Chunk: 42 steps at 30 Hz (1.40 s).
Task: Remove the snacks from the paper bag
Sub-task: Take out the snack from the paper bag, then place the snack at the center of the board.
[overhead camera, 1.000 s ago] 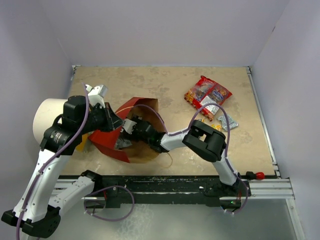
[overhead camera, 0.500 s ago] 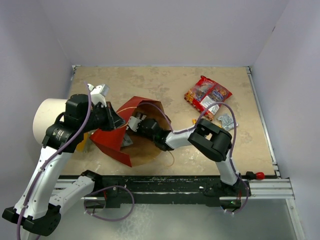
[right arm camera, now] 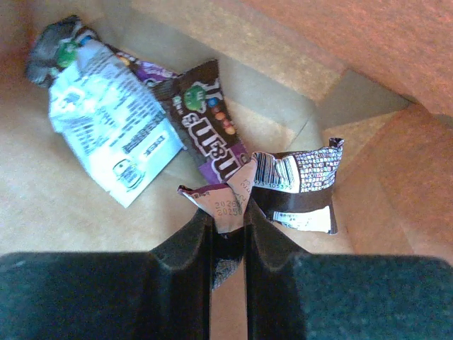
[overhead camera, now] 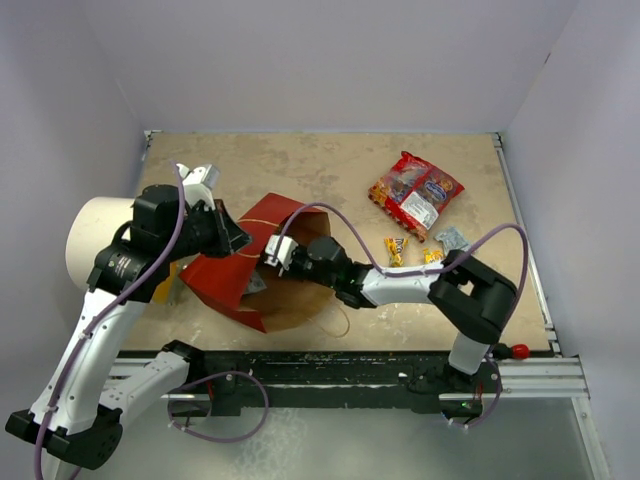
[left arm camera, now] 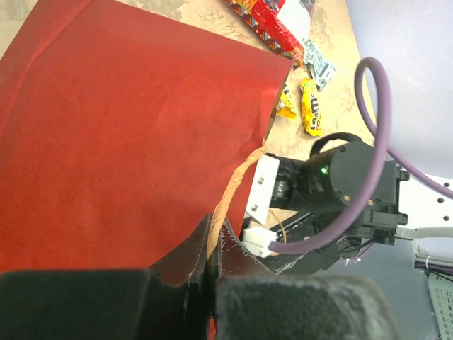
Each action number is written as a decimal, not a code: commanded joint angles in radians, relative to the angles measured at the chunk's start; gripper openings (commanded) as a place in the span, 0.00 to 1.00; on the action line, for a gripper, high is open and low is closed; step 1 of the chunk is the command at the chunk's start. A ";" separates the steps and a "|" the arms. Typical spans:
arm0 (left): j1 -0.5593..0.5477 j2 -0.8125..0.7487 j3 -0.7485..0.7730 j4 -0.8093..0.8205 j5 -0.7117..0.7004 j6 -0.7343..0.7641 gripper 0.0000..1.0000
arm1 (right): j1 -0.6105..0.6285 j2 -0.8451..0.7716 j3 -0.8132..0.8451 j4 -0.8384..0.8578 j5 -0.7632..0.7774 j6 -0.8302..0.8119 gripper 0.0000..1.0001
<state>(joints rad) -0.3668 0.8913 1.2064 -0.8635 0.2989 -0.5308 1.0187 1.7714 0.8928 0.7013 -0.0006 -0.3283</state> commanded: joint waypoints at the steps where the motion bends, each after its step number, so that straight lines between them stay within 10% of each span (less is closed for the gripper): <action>1: -0.001 -0.004 0.024 0.076 0.001 0.012 0.00 | -0.002 -0.120 -0.059 0.001 -0.106 0.028 0.04; 9: -0.002 -0.009 0.007 0.122 -0.003 0.011 0.00 | -0.002 -0.438 -0.211 -0.207 -0.369 -0.053 0.04; 19: -0.001 0.000 -0.043 0.146 -0.025 0.012 0.00 | -0.003 -0.932 -0.198 -0.863 -0.305 -0.127 0.02; 27: -0.001 0.018 -0.044 0.123 -0.033 0.007 0.00 | -0.004 -1.187 -0.272 -0.790 0.524 0.191 0.00; 32: 0.000 -0.003 -0.038 0.109 -0.038 -0.004 0.00 | -0.062 -1.086 -0.322 -0.702 0.989 0.475 0.00; 42: -0.001 -0.043 -0.038 0.082 -0.047 -0.043 0.00 | -0.414 -0.714 -0.214 -0.717 0.728 0.855 0.00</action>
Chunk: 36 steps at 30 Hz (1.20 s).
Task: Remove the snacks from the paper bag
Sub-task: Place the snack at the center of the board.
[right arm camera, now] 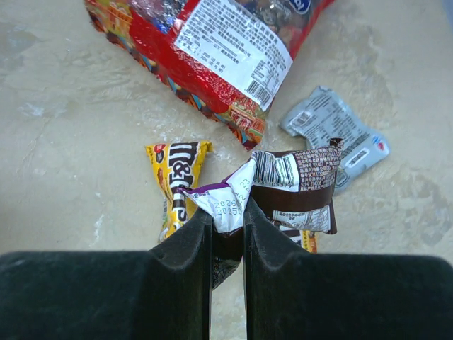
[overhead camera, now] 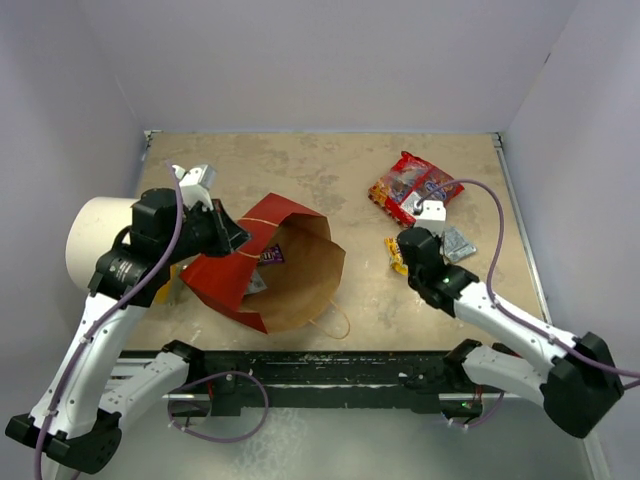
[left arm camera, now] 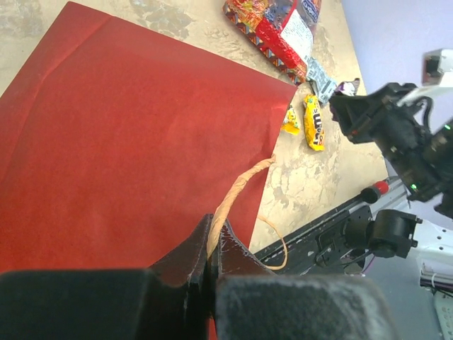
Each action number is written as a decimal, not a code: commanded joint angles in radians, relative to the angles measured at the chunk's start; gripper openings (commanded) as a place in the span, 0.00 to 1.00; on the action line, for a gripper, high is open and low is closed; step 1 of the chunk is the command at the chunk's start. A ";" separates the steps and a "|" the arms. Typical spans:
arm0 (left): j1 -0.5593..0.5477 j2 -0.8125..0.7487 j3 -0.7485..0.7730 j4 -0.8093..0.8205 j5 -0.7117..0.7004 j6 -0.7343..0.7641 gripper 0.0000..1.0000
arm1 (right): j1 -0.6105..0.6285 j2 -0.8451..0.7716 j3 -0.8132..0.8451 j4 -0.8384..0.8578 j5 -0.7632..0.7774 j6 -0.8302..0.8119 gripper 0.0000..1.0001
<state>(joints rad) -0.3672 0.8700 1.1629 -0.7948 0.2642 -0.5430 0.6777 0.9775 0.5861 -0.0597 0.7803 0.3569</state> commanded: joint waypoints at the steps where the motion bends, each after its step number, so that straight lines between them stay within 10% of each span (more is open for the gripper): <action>1: -0.001 -0.023 0.005 0.012 -0.010 -0.032 0.00 | -0.098 0.115 0.113 0.020 -0.086 0.210 0.00; 15: -0.002 -0.034 -0.006 -0.005 0.019 -0.033 0.00 | -0.213 0.380 0.240 -0.340 -0.201 0.705 0.00; 19: -0.001 -0.034 -0.002 -0.017 0.022 -0.025 0.00 | -0.213 0.348 0.249 -0.352 -0.203 0.750 0.28; 26: -0.001 -0.087 -0.039 0.026 0.070 -0.008 0.00 | -0.213 0.212 0.204 -0.123 -0.292 0.458 0.72; 31: -0.001 -0.118 -0.062 0.077 0.118 -0.002 0.00 | -0.211 0.090 0.121 0.120 -0.514 0.144 0.76; 36: 0.000 -0.090 -0.045 0.055 0.130 0.059 0.00 | -0.183 -0.017 0.000 0.488 -1.145 -0.163 0.75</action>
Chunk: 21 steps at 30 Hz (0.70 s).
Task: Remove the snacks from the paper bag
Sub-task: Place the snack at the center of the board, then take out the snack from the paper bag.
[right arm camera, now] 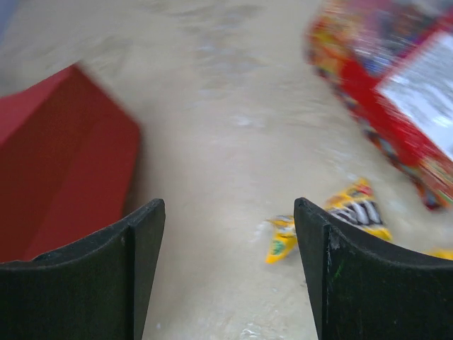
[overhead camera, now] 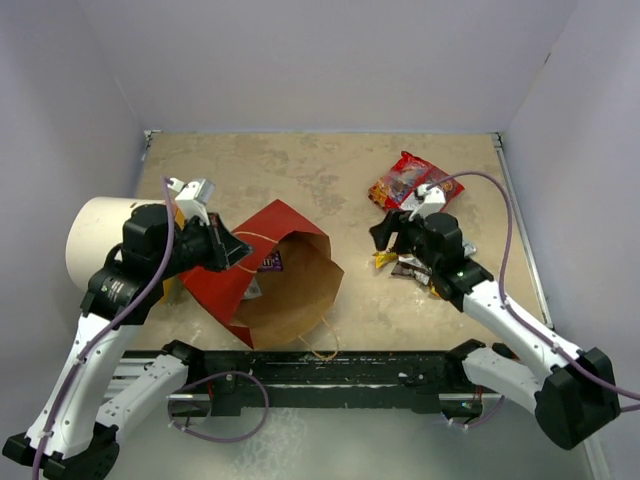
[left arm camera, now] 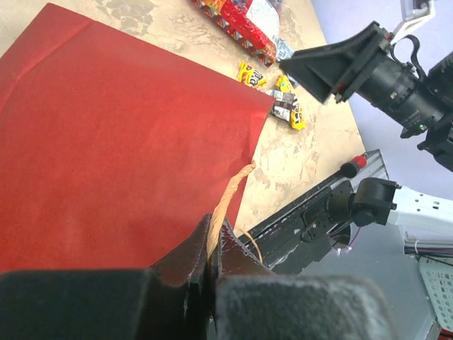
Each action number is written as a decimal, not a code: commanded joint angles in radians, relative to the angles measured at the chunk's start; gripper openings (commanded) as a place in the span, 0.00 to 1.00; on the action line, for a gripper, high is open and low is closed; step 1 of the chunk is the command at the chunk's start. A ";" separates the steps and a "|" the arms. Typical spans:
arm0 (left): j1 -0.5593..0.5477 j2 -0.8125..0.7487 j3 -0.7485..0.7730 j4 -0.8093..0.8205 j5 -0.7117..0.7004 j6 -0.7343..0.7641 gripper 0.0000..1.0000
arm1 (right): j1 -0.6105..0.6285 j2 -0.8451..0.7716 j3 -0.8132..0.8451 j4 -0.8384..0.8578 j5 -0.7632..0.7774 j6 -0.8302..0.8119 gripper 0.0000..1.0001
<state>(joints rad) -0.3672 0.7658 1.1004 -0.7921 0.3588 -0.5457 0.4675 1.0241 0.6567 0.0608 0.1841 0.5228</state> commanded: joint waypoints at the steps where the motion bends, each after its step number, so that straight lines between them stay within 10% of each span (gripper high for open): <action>1: 0.000 0.015 0.009 0.054 0.035 0.068 0.00 | 0.060 -0.082 -0.097 0.423 -0.616 -0.379 0.75; 11: -0.001 0.038 0.025 0.054 0.003 0.080 0.00 | 0.515 0.056 -0.108 0.506 -0.638 -0.937 0.75; 21: -0.001 0.044 0.050 0.027 -0.008 0.067 0.00 | 0.608 0.571 0.063 0.851 -0.421 -1.098 0.72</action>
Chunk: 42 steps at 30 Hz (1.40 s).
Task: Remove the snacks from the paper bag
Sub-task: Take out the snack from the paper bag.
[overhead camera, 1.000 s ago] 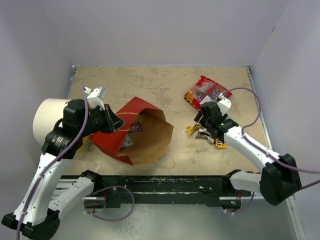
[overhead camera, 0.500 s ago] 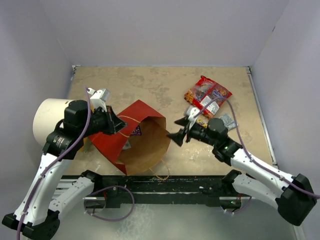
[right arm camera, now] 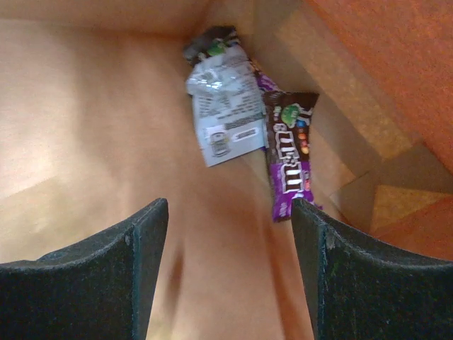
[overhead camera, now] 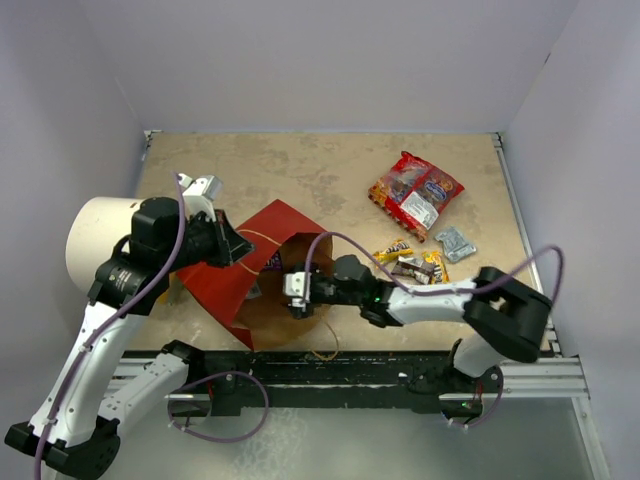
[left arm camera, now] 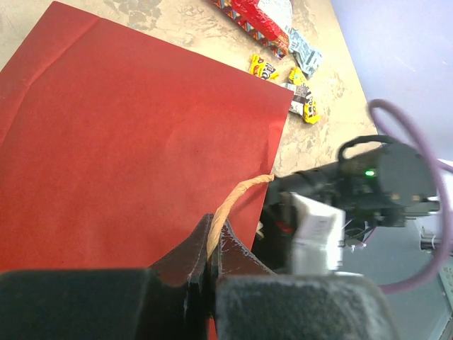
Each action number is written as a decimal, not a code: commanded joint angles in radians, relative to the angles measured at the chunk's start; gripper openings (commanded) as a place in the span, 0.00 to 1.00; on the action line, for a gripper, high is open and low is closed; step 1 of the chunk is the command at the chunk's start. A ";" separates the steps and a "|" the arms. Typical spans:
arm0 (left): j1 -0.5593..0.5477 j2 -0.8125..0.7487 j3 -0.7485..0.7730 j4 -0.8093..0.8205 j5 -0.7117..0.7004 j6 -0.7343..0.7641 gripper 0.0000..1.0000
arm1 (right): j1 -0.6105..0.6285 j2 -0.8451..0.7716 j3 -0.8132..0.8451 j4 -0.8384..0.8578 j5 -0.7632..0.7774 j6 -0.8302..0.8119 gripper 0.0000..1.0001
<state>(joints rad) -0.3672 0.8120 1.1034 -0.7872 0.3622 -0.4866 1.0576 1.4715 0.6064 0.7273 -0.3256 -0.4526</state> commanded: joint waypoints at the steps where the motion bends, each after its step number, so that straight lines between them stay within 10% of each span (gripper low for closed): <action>1: -0.002 0.004 0.055 0.015 -0.012 0.004 0.00 | 0.031 0.165 0.142 0.197 0.114 -0.134 0.72; 23: -0.001 -0.002 0.105 -0.080 -0.066 -0.020 0.00 | 0.036 0.634 0.491 0.191 0.401 -0.338 0.64; 42: -0.001 -0.004 0.133 -0.136 -0.085 -0.009 0.00 | 0.029 0.623 0.474 0.093 0.241 -0.366 0.73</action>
<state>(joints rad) -0.3672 0.8116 1.2026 -0.9405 0.2863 -0.4965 1.0817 2.1605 1.1038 0.8829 -0.0055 -0.8154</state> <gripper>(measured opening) 0.005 0.707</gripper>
